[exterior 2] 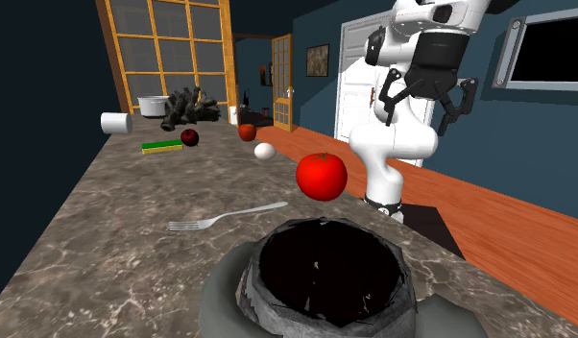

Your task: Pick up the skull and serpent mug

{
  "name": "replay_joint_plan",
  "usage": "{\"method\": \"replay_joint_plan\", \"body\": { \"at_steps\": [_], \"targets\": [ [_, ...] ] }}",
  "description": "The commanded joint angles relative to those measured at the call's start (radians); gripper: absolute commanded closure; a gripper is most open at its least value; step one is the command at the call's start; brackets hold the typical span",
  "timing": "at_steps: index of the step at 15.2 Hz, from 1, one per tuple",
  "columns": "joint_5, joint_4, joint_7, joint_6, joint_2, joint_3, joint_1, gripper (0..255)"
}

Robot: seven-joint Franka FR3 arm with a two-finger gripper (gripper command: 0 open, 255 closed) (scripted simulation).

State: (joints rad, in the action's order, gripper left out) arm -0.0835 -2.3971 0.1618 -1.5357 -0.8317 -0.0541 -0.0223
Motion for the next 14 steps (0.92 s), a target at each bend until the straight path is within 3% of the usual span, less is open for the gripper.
{"method": "replay_joint_plan", "body": {
  "at_steps": [1, 7, 14],
  "targets": [
    [0.000, 0.000, 0.000, 0.000, 0.000, 0.000, 0.000, 0],
    [-0.064, 0.131, -0.198, -0.092, 0.208, 0.096, -0.014, 0],
    [-0.081, 0.345, -0.424, -0.158, 0.470, 0.180, -0.040, 0]
  ]
}}
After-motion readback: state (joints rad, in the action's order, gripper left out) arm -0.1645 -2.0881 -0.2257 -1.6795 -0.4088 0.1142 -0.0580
